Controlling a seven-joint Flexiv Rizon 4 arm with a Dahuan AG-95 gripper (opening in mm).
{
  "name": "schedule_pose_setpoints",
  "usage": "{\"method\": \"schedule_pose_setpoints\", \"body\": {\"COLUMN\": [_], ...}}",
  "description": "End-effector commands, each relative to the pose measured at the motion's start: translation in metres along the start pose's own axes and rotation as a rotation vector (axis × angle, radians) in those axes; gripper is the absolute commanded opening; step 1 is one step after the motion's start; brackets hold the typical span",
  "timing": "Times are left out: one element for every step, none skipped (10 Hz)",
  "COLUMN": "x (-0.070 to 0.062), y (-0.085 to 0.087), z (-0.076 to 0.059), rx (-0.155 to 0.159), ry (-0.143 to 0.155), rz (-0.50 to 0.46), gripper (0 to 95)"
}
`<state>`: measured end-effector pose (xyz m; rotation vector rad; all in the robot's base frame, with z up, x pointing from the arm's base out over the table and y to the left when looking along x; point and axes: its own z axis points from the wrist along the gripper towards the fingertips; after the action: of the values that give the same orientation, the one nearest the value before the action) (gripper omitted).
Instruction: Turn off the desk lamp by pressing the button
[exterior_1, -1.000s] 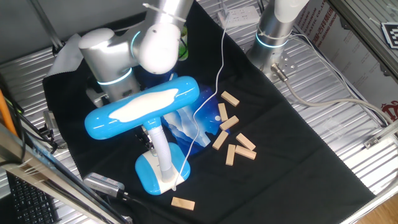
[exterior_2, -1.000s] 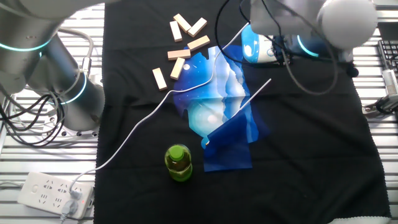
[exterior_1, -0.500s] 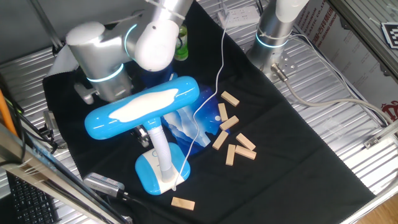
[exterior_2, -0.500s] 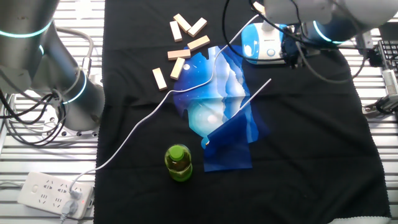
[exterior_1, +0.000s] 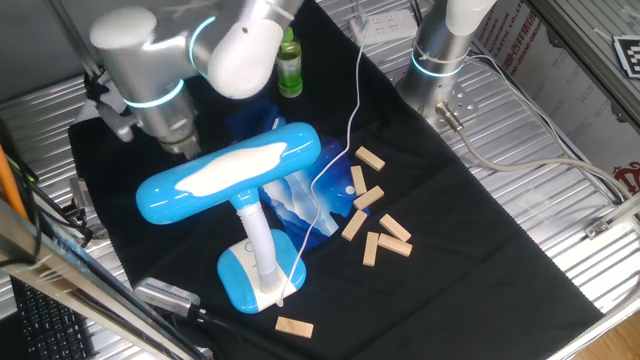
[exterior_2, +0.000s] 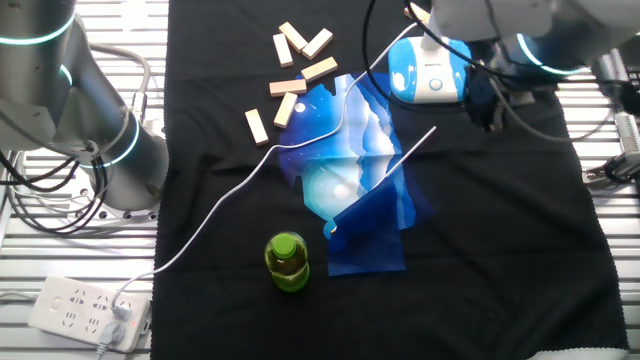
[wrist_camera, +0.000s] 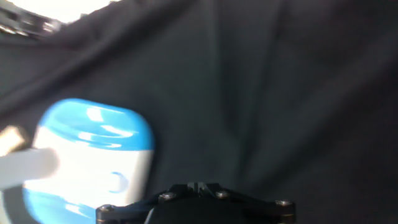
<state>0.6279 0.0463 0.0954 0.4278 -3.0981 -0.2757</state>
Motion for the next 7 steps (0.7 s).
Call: {"method": "schedule_pose_setpoints", "body": {"x": [0.022,0.03,0.036,0.038,0.038,0.038,0.038], "y": [-0.037,-0.043,-0.048,-0.049,-0.05,-0.05,-0.05], "z": [-0.012,-0.013,-0.014,-0.013,-0.013,-0.013,-0.013], "rx": [0.081,0.081,0.083,0.087,0.087,0.081,0.079], "ry": [0.002,-0.011,-0.016,-0.016,-0.016,-0.017,-0.015], "rz": [-0.031,-0.036,-0.033,-0.02,-0.007,0.005,0.007], "gripper": [0.0,0.0,0.0,0.0,0.0,0.0,0.0]}}
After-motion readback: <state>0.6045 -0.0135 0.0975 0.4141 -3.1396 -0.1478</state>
